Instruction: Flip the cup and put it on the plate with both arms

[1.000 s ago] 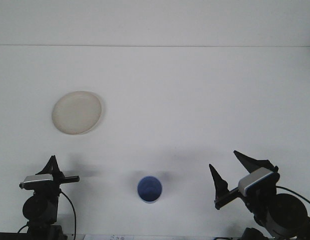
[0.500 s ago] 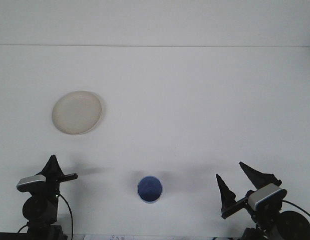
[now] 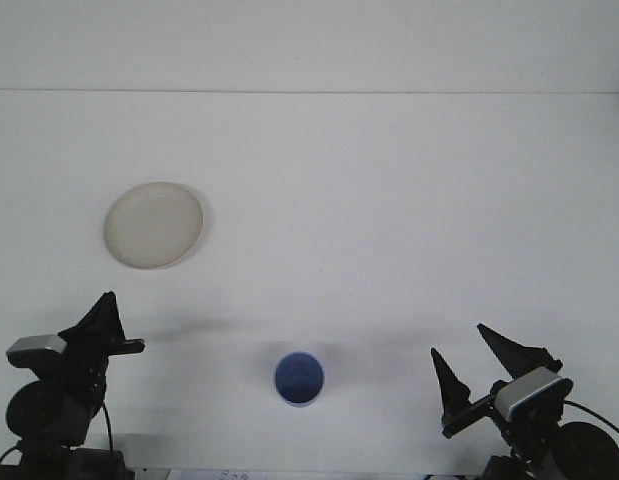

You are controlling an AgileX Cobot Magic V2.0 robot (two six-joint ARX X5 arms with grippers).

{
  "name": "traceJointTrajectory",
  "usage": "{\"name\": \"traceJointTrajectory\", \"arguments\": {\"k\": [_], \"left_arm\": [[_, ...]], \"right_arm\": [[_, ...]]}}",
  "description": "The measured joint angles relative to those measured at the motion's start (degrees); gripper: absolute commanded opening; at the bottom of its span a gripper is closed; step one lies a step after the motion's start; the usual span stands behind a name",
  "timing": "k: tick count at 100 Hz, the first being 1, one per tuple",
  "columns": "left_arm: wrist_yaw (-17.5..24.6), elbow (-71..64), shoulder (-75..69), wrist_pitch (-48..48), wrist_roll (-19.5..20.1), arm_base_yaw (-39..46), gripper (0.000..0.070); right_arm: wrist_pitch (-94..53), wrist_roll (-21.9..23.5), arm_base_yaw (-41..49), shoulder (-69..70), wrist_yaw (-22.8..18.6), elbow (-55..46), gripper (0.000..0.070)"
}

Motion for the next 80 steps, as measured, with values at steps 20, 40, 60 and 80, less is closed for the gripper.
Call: {"name": "traceJointTrajectory", "arguments": {"k": [20,40,60,80], "left_arm": [[11.61,19.8,19.76,-16.04,6.99,-1.03,0.044],[23.93,36.04,36.54,-29.68,10.73,-8.07,0.0466],[25.83,46.36,49.48,-41.9,14.82,-21.42,0.0467],[20.11,47.47,57.4,-42.16,16.57,-33.35,0.0472]], "right_arm": [[0.0,-0.55,0.0,0.0,0.02,0.0,0.0548],[0.0,-1.09,0.0,0.0,0.09,0.0,0.0548],[0.0,-2.08,0.0,0.0,0.09,0.0,0.0548],[-0.02,-2.12,0.0,0.0,0.09,0.0,0.0548]]}}
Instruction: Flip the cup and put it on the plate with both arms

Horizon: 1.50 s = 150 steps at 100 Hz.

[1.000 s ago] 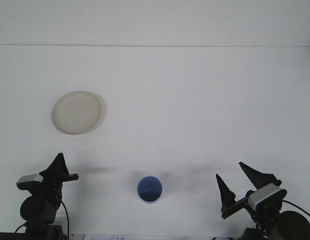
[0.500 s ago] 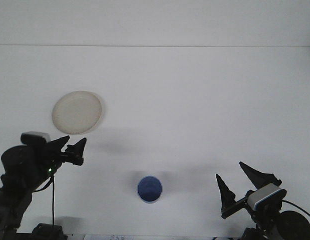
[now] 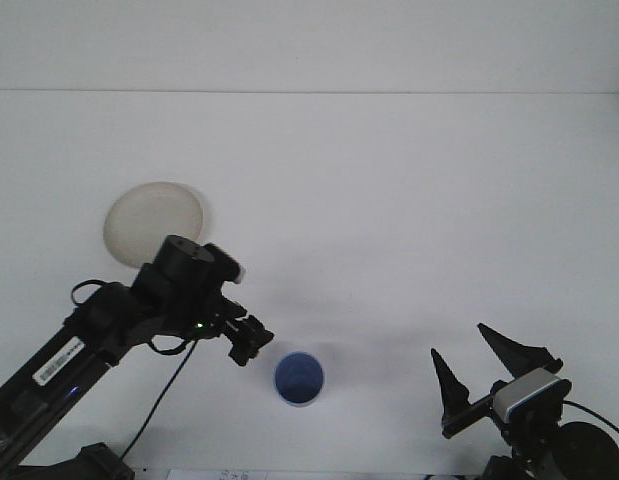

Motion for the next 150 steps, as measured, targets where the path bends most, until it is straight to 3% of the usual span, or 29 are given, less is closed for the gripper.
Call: {"name": "traceJointTrajectory", "arguments": {"k": [38,74,83,98,103,133,150], "left_arm": [[-7.98,0.0,11.28,1.16,3.13,-10.01,0.0476],[-8.13,0.0,18.73,3.26,4.9,-12.13,0.0469],[-8.13,0.0,20.44,3.28,5.51,-12.15,0.0404],[-8.13,0.0,21.07,3.3,6.08,-12.17,0.0077],[-8.13,0.0,21.07,3.28,6.1,-12.17,0.0],[-8.44,0.0,21.07,2.99,6.32,-12.17,0.0007],[-12.26,0.07,18.49,2.12,6.34,-11.15,0.0006]], "right_arm": [[-0.02,0.0,0.0,0.0,0.0,0.0,0.0548],[-0.04,0.0,0.0,0.0,0.0,0.0,0.0547],[-0.04,0.0,0.0,0.0,0.0,0.0,0.0547],[-0.04,0.0,0.0,0.0,0.0,0.0,0.0547],[-0.07,0.0,0.0,0.0,0.02,0.0,0.0548],[-0.09,0.0,0.0,0.0,1.14,0.0,0.0547],[-0.07,0.0,0.0,0.0,1.14,0.0,0.0547]]}}
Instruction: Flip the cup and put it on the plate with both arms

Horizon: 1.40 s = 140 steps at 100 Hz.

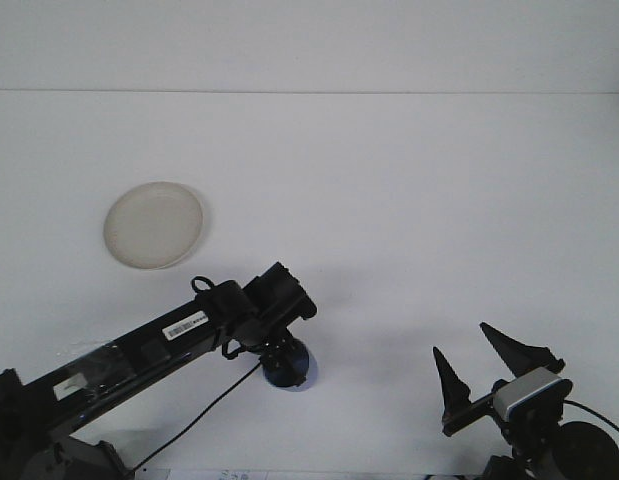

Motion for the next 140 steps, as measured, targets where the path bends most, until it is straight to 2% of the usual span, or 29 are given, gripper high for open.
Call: {"name": "traceJointTrajectory", "arguments": {"k": [12,25,41,61,72,98,140], "left_arm": [[-0.81,3.39,-4.5,-3.91,0.87,4.5,0.0006],[-5.95,10.05,-8.41,-7.34,1.73,12.11,0.0005],[-8.72,18.36,-9.05,-9.62,3.02,24.46,0.0005],[-9.2,22.01,-5.99,-7.39,3.08,40.89,0.0006],[-9.38,21.97,-0.92,-7.37,2.71,46.84,0.0006],[-9.35,21.77,9.09,-3.52,2.69,51.43,0.0006],[-9.07,21.79,17.88,-0.11,2.21,52.17,0.0017]], "right_arm": [[0.0,-0.02,0.0,0.0,0.0,0.0,0.0547],[-0.02,0.0,0.0,0.0,0.02,0.0,0.0547],[0.0,-0.02,0.0,0.0,0.02,0.0,0.0547],[-0.02,0.0,0.0,0.0,0.02,0.0,0.0547],[0.0,0.0,0.0,0.0,0.0,0.0,0.0547],[-0.09,0.0,0.0,0.0,-0.02,0.0,0.0547],[-1.27,0.04,0.0,0.0,-0.02,0.0,0.0547]]}}
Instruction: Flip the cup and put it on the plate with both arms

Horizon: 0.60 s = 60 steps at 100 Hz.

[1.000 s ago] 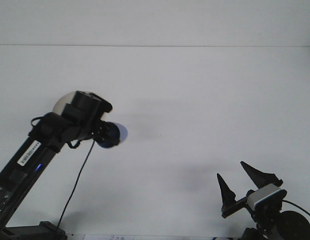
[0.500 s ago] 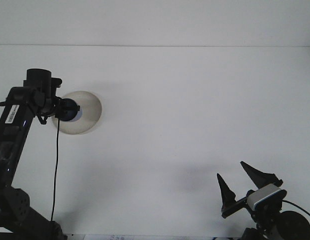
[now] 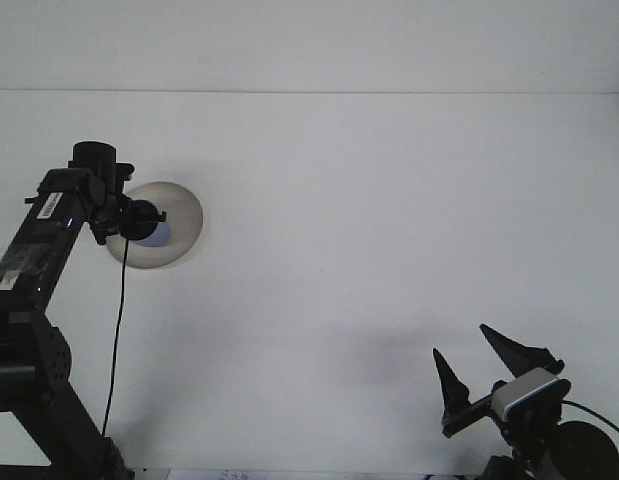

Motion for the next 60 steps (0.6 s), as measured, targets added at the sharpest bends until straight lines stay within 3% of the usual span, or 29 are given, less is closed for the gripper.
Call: {"name": "traceJointTrajectory", "arguments": {"k": [4,8,14,17,25,46,60], "left_arm": [[-0.02,0.0,0.0,0.24,-0.15,0.0,0.0033],[-0.02,0.0,0.04,0.72,-0.52,0.0,0.0092],[-0.04,0.0,0.2,1.25,-1.11,-0.02,0.0263],[-0.04,0.02,0.35,1.18,-1.36,-0.02,0.0382],[-0.04,0.46,0.57,0.61,-2.12,0.0,0.0548],[0.15,4.66,0.37,0.28,-2.97,-0.02,0.055],[3.21,7.43,-1.49,-1.33,-3.61,-0.02,0.055]], "right_arm": [[0.0,0.0,0.0,0.0,0.0,0.0,0.0547],[0.0,0.0,0.0,0.0,0.0,0.0,0.0547],[0.0,0.0,0.0,0.0,0.0,0.0,0.0547],[0.0,0.02,0.0,0.0,0.0,0.0,0.0547],[0.0,0.0,0.0,0.0,0.0,0.0,0.0547],[0.0,0.0,0.0,0.0,0.0,0.0,0.0547],[-0.02,0.02,0.0,0.0,0.0,0.0,0.0547]]}}
